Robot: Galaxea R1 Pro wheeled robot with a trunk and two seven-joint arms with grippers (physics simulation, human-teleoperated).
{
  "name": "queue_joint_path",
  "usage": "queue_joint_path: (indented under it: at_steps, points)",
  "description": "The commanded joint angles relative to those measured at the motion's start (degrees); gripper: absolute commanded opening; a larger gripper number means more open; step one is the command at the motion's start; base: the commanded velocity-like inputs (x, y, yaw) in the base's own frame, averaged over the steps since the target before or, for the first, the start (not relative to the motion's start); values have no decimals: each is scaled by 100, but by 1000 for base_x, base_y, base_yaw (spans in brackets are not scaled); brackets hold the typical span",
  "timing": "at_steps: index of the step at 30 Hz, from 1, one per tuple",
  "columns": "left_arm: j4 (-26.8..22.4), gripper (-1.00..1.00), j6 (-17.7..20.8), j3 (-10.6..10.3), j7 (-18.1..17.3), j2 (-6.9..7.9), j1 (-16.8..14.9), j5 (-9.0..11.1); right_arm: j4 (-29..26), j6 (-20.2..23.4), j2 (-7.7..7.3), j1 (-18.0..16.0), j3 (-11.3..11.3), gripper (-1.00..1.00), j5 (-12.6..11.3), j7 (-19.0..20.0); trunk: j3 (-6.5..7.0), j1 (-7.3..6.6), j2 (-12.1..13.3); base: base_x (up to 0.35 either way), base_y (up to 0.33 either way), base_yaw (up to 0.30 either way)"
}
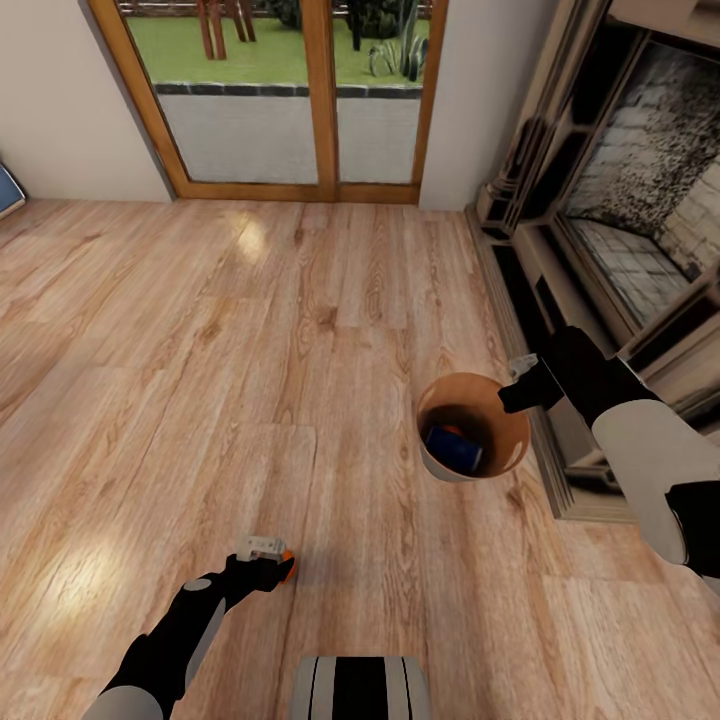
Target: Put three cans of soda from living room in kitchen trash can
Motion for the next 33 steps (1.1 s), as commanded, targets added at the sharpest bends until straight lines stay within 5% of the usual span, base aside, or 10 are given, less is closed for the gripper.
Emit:
queue_joint_path:
  at_steps: [1, 6, 19, 20, 33]
  points:
    - [2, 100, 0, 0, -1, 0, 0, 0, 1, 49, 4, -2, -9, -100, -122, 24, 1, -1, 0, 0, 0, 0]
    - [1, 100, 0, 1, -5, -2, -1, 1, 1, 49, 16, -3, -1, -100, -122, 21, -110, 12, -7, 0, 0, 0]
    - [2, 100, -1, 1, -6, 0, -1, 0, 2, 49, 17, 4, 1, -100, -122, 23, -110, 12, -7, 0, 0, 0]
    - [3, -100, -1, -2, -6, 0, -1, -1, 1, 49, 17, 5, 1, -100, -122, 22, -110, 12, -7, 0, 0, 0]
    - [3, -100, 10, -1, -14, 0, -1, -2, -4, 49, 20, 6, 4, -100, -122, 24, -88, 10, -6, 0, 0, 0]
